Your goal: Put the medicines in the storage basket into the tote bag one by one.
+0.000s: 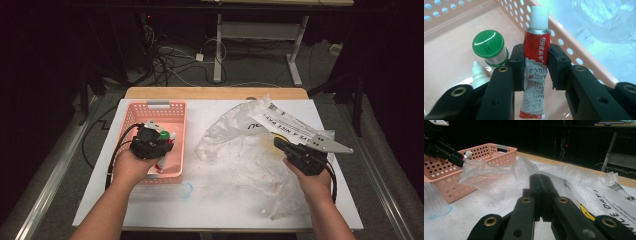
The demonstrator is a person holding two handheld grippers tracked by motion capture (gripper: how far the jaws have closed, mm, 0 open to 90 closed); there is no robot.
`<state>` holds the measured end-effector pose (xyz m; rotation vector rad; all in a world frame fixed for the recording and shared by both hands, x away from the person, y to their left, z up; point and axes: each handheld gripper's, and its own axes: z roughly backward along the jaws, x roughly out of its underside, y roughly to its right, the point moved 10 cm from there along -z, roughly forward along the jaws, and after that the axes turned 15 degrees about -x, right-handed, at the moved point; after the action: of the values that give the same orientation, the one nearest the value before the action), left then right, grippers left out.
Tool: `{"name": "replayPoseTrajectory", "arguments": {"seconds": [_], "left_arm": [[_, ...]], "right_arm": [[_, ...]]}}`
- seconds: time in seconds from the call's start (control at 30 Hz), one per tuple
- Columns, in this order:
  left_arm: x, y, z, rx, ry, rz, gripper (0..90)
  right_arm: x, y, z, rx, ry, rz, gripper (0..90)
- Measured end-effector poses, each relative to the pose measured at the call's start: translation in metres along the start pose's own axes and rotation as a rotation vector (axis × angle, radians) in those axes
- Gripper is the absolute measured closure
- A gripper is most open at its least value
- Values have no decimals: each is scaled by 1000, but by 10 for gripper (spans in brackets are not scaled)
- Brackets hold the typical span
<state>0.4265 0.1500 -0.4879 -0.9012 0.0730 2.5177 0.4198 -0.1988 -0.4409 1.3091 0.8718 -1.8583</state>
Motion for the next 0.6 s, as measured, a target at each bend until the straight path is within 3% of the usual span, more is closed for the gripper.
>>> {"name": "replayPoseTrajectory", "arguments": {"seconds": [0.33, 0.6], "left_arm": [[2, -2, 3, 3, 69, 46, 669], [-5, 4, 10, 24, 144, 69, 669]], "right_arm": [[-1, -1, -2, -2, 2, 6, 900], [-2, 0, 0, 1, 8, 11, 900]]}}
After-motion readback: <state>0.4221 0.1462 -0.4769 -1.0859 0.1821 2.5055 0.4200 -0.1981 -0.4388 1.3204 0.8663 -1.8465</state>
